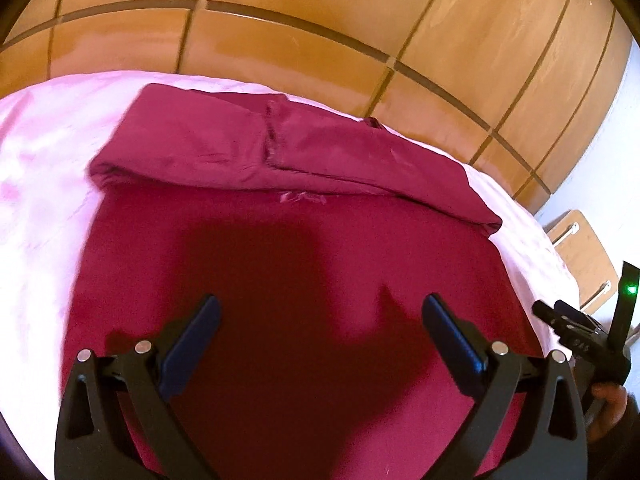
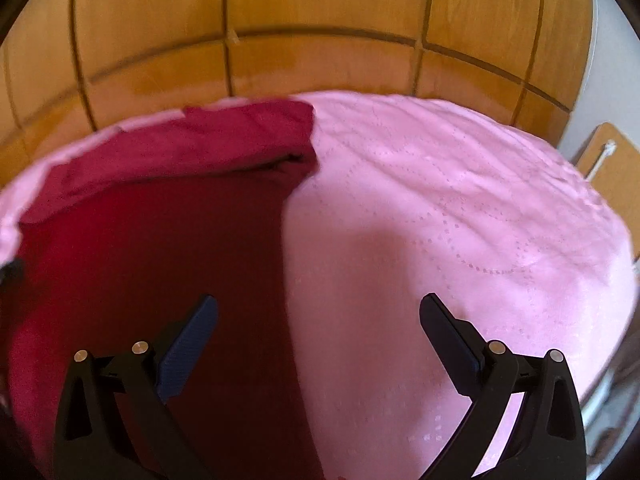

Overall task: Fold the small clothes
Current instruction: 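Lift both tools away and reposition them over the folded shirt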

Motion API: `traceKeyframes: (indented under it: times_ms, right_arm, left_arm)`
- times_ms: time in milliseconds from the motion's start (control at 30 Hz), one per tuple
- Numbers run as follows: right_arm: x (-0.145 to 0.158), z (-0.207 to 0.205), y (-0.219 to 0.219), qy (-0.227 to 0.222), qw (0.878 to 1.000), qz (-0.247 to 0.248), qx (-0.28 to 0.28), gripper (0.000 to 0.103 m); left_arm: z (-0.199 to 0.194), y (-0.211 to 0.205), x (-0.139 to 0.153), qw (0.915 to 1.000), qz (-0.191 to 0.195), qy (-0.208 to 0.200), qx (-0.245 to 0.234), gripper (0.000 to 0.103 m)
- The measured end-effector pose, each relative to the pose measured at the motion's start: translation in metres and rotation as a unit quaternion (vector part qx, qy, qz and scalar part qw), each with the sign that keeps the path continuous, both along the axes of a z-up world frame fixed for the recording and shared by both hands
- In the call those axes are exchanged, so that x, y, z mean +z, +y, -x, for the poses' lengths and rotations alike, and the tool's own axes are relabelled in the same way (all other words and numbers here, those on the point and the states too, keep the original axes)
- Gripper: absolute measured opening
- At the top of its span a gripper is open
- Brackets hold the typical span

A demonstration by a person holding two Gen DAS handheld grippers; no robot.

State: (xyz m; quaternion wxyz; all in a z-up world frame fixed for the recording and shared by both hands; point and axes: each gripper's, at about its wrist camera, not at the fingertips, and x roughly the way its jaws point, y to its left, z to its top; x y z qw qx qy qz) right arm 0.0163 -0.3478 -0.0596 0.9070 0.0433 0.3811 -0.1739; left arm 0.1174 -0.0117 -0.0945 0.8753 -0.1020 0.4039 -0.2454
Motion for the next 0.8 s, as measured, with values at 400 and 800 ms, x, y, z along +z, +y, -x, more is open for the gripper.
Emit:
traceKeyframes:
  times_ms: [400, 800]
  right_arm:
    - [0.008, 0.051, -0.043, -0.031, 0.994, -0.103, -0.005, 0.1]
    - [-0.019, 0.083, -0.029, 0.006, 0.975, -0.206, 0.08, 0.043]
  left_arm:
    - [0.042, 0.064, 0.001, 0.998, 0.015, -0.01, 0.061, 0.1]
    - [0.062, 0.098, -0.001, 0.9987, 0.028, 0.006, 0.042, 0.078]
